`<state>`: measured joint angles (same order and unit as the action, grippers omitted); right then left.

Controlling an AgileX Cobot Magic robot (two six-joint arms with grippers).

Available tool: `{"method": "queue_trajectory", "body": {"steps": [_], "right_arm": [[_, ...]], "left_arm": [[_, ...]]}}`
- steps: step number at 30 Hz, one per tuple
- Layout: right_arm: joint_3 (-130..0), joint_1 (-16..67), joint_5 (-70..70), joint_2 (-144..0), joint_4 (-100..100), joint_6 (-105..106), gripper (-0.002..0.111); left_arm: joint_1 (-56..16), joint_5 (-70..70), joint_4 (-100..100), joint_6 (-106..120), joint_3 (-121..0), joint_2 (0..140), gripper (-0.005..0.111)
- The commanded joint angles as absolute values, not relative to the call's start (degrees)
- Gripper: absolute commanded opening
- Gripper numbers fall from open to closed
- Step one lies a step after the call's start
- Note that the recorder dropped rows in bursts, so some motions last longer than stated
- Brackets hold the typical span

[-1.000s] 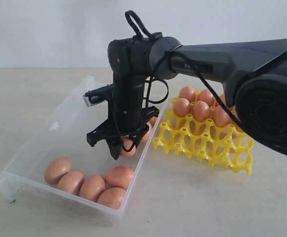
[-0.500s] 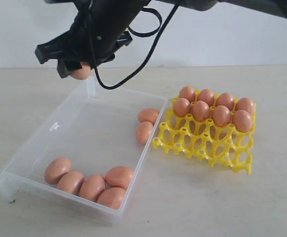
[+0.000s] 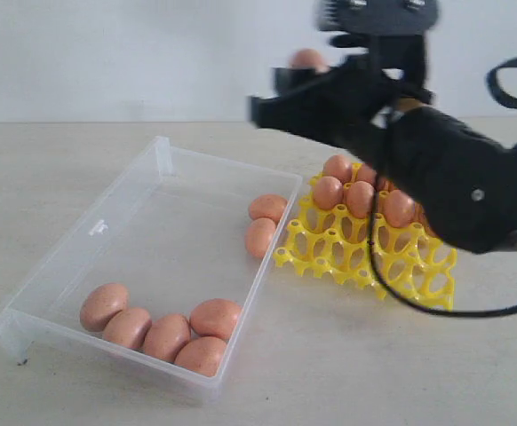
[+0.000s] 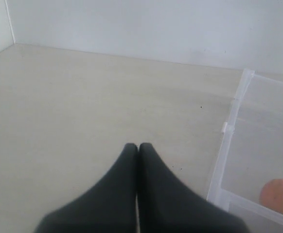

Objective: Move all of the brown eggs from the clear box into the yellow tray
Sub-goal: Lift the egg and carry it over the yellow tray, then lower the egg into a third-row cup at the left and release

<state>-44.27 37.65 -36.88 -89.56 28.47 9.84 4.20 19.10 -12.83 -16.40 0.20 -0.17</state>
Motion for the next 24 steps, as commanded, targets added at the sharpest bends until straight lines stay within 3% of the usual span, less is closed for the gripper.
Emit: {"method": "queue_trajectory", "body": {"steps": [1,3,5,8,13,24], "right_arm": [[-44.27,20.15,-27.49,-90.84,3.47,-20.89,0.0],[-46.72,12.57,-33.84,-93.68,-32.96,-50.52,0.0],[-51.74,4.68,-51.25,-98.25,-64.52,-72.47,0.0],[-58.47,-1.12,-66.22,-104.29,-85.66,-85.91,0.0],[-58.6,-0.8,-66.44,-107.73,-92.87,-85.61,0.0],[-58.25,8.12,-48.36,-108.54,-97.75,-79.38,0.0]], "left_arm": [[4.02,18.88,-12.84,-16.98,0.0,0.0,-0.004],[4.02,18.88,-12.84,-16.98,0.0,0.0,-0.004],[4.02,18.88,-12.84,-16.98,0.0,0.0,-0.004],[4.02,18.88,-12.84,-16.98,0.0,0.0,-0.004],[4.02,18.88,-12.84,-16.98,0.0,0.0,-0.004],[4.02,18.88,-12.84,-16.98,0.0,0.0,-0.004]]}}
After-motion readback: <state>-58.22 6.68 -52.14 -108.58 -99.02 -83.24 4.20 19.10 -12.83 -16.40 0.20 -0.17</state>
